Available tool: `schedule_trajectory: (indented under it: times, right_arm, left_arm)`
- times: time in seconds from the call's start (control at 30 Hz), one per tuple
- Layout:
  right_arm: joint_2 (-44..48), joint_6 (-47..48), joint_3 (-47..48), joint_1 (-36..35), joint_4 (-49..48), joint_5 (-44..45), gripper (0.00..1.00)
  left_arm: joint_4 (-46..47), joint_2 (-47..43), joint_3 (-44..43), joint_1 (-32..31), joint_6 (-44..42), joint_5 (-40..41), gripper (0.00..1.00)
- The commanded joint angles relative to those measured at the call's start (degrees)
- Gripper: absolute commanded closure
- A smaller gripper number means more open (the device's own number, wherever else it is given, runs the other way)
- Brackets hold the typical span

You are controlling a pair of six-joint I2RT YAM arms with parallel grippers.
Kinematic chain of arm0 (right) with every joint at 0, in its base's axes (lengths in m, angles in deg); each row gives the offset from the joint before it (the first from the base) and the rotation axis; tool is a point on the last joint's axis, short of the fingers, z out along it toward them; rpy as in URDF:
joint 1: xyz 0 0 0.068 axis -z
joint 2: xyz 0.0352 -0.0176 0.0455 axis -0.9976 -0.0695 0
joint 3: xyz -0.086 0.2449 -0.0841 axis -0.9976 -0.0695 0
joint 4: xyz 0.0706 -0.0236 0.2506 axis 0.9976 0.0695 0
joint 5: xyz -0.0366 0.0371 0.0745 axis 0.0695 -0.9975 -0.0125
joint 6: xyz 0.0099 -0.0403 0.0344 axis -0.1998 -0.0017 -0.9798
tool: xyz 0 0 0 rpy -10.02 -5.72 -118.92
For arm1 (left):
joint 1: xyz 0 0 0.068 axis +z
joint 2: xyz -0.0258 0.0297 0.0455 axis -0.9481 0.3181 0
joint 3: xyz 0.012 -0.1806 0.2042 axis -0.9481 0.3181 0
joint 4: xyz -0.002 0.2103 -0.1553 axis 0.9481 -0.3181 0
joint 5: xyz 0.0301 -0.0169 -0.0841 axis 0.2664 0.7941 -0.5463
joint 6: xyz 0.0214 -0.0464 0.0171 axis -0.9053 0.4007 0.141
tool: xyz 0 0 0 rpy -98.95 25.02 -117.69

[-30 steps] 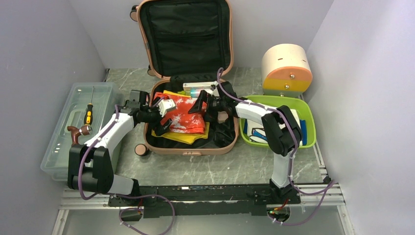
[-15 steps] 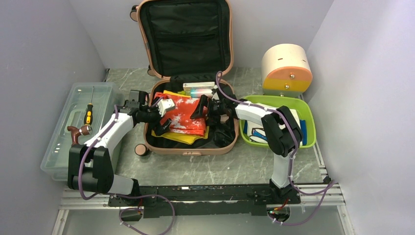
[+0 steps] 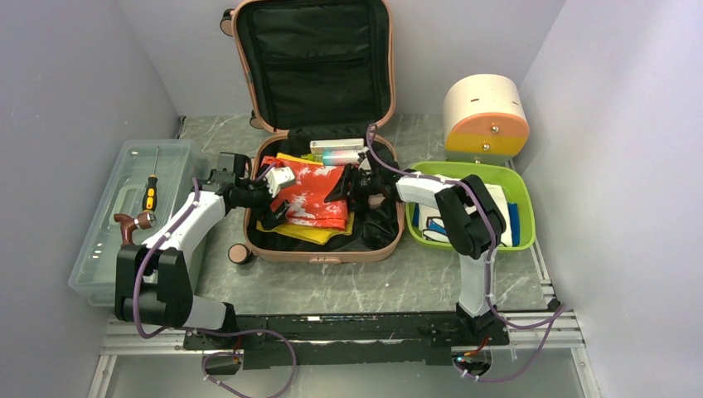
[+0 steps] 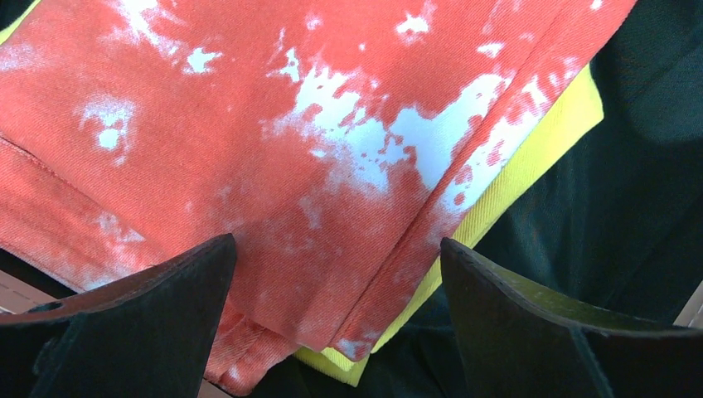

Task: Open, take out, and arrange the luggage
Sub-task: Pick up the clothes from the opened luggage, then place the clothes in the bin.

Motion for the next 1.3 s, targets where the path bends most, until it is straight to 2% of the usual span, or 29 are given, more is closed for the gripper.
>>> schedule_trajectory:
  times: [0.0, 0.03, 0.13, 0.17, 0.33, 0.47, 0.53, 0.77, 0.93, 1.03, 1.13, 1.27]
  right_arm:
    - [1.23, -1.73, -0.60, -1.08, -2.02, -2.56, 0.54]
    - [1.69, -1.55, -0.55, -0.92, -1.97, -2.82, 0.62]
    - [2.72, 0.27, 0.88, -0.62, -1.29, -3.54, 0.96]
    - [2.93, 1.02, 1.61, -0.61, -0.89, -3.82, 1.00]
    - [4.97, 6.34, 5.01, -0.61, -0.14, -5.24, 1.00]
    - [5.97, 11.42, 6.82, -0.23, 2.75, -6.81, 1.00]
    - [5.51, 13.47, 8.06, -0.11, 2.45, -10.78, 1.00]
    - [2.36, 36.04, 24.70, 0.45, 29.12, -12.58, 1.00]
    - [0.33, 48.94, 34.54, 2.57, 48.23, -8.59, 1.00]
    - [0.83, 53.39, 35.67, 5.18, 56.37, -5.95, 1.00]
    - [2.10, 57.36, 34.55, 9.56, 62.51, -7.05, 1.00]
    - [6.55, 62.02, 30.39, 15.58, 66.23, -3.59, 1.00]
  left_arm:
    - [-2.72, -0.62, 0.20, 0.52, 0.60, -1.64, 0.02]
    - [-2.67, -0.62, 0.19, 0.54, 0.59, -1.79, 0.02]
    - [-2.75, -0.49, 0.12, 0.63, 0.55, -1.83, 0.02]
    - [-2.82, -0.50, 0.06, 0.63, 0.55, -1.76, 0.02]
    - [-3.38, -1.63, -0.57, 2.40, 1.02, -3.47, 0.02]
    - [-5.60, -3.87, -3.74, 8.32, 0.97, -6.40, 0.02]
    - [-6.89, -6.05, -5.21, 11.47, 0.26, -7.24, 0.02]
    - [-13.41, -10.95, -9.31, 18.55, -2.49, -8.64, 0.01]
    - [-13.19, -12.55, -7.47, 22.08, -0.60, -8.04, 0.01]
    - [-13.33, -13.25, -6.18, 22.64, -0.02, -7.31, 0.01]
    - [-13.65, -13.35, -5.74, 23.06, 0.36, -6.32, 0.02]
    - [-13.61, -13.24, -4.98, 23.73, 0.47, -6.73, 0.02]
